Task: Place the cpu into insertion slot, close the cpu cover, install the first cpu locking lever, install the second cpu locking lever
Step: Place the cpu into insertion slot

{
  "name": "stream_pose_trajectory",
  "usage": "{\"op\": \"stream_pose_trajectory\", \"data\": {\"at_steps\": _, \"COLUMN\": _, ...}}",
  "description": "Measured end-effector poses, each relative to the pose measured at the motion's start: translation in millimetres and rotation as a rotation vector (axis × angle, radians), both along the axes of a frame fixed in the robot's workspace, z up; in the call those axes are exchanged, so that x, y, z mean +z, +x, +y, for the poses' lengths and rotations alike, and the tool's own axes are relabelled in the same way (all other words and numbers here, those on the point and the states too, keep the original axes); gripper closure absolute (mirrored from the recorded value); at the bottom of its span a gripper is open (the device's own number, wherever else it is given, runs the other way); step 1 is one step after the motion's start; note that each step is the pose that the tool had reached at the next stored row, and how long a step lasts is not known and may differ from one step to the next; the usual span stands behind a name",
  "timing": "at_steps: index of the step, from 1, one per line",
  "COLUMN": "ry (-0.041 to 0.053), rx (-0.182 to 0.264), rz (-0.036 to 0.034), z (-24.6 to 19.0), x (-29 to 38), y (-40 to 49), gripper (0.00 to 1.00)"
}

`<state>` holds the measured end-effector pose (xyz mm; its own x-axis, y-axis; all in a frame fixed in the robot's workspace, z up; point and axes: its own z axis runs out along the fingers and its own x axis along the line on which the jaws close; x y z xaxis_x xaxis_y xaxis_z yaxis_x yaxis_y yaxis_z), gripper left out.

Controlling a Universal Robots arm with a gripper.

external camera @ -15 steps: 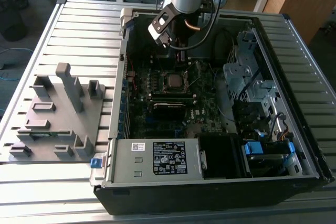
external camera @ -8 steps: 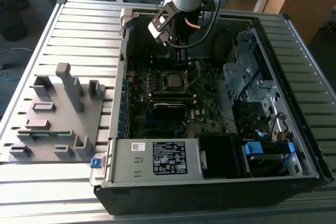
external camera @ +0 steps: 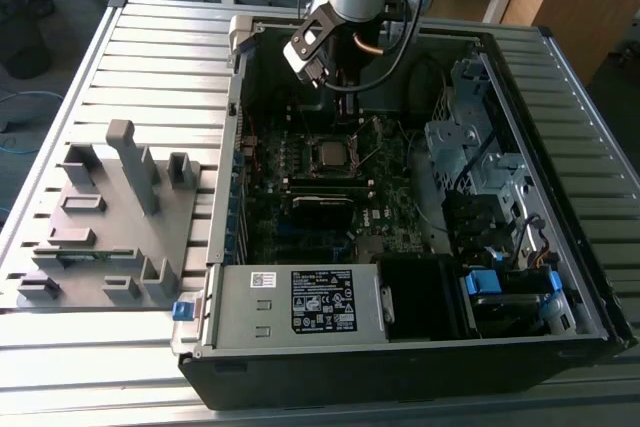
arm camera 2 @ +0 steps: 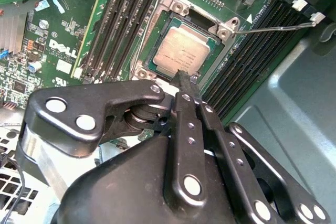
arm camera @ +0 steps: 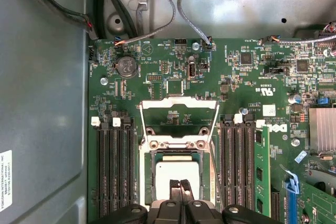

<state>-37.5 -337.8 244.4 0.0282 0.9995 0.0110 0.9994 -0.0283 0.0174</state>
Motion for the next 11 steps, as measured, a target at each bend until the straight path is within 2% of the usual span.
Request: {"op": "stream_pose_trajectory", "data": {"at_steps": 11, "ry": 0.0001, "rx": 0.0, "rz": 0.0, "z": 0.0, "x": 3.2, "y": 0.2, "gripper": 0.9}}
